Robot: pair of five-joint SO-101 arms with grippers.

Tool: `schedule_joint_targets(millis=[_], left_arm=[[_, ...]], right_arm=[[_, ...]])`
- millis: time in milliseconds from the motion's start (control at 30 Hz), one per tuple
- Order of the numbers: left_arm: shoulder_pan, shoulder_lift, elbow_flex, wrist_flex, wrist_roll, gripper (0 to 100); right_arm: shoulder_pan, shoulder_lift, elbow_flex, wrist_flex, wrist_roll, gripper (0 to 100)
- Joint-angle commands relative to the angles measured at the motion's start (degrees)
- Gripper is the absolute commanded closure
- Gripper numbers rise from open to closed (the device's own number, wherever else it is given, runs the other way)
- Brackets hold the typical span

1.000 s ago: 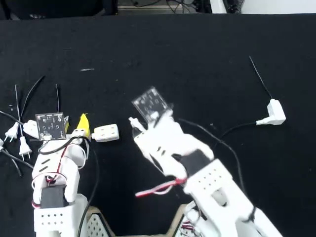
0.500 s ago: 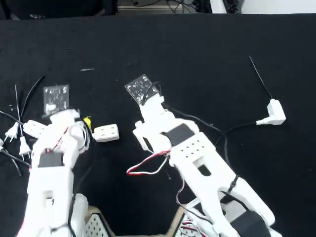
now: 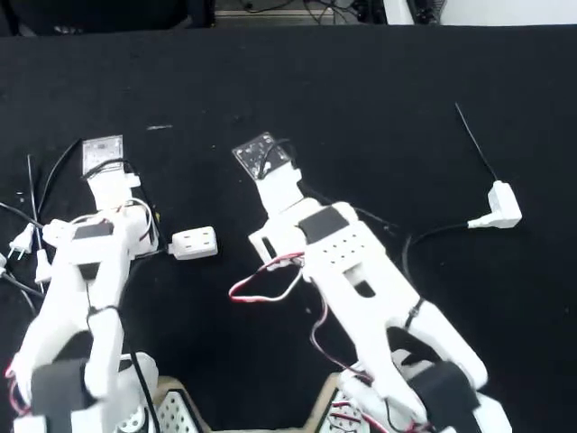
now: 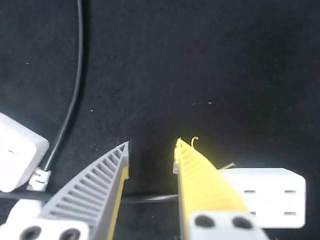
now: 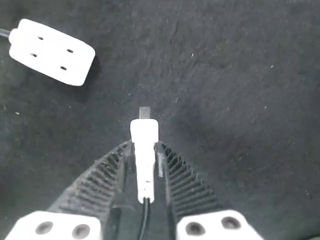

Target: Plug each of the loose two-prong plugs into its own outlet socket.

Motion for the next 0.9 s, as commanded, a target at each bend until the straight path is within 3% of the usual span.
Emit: schedule_joint_targets(millis=[0,100,333,700,867], left_arm=[[-0.2,2.5,-4.2,-0.7,0.2,85],[0.6,3.6,-4.4,1.5,0.0,85],[9.3,4.0,-9.0,16.7,-0.2,85],[14.3,3.3,-7.0,18.0,0.2,85],[15.3,3.3,-9.8,28.0,-0.3,85]], right_arm=[[1.1,1.2,-3.6,-0.4,-0.4,98.8],[1.1,1.4,-3.5,-0.4,-0.4,98.8],[1.1,1.7,-3.1,-0.4,-0.4,98.8],[3.9,1.4,-3.1,-0.4,-0.4,98.8],[8.0,1.4,-3.3,-0.4,-0.4,98.8]])
